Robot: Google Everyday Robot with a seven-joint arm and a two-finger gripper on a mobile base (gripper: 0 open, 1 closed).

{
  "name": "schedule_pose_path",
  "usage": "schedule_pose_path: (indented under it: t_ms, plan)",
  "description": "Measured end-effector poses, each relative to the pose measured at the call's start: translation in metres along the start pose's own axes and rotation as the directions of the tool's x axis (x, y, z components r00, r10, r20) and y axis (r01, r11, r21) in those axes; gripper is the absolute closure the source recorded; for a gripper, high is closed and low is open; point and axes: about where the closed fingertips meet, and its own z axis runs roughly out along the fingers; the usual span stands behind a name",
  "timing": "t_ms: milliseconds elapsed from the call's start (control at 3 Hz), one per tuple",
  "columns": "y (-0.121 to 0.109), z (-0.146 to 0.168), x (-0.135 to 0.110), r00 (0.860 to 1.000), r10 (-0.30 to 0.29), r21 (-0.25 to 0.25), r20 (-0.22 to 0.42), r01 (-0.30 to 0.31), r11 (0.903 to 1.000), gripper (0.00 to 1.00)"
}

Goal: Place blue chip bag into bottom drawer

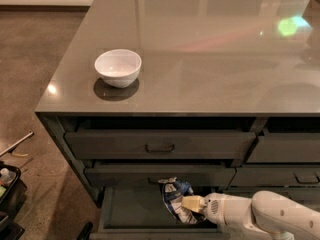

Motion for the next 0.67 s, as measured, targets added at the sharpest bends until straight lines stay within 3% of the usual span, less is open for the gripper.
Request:
schedule_pose_path:
  t_ms: [333, 667]
  plan:
    - [-0.050, 0.022, 0.008, 0.994, 0.110, 0.001, -0.003, -0.110, 0.9939, 1.00]
    - [-0.087, 0.038, 0.014, 0.981, 0.193, 0.011, -0.002, -0.193, 0.9812, 1.00]
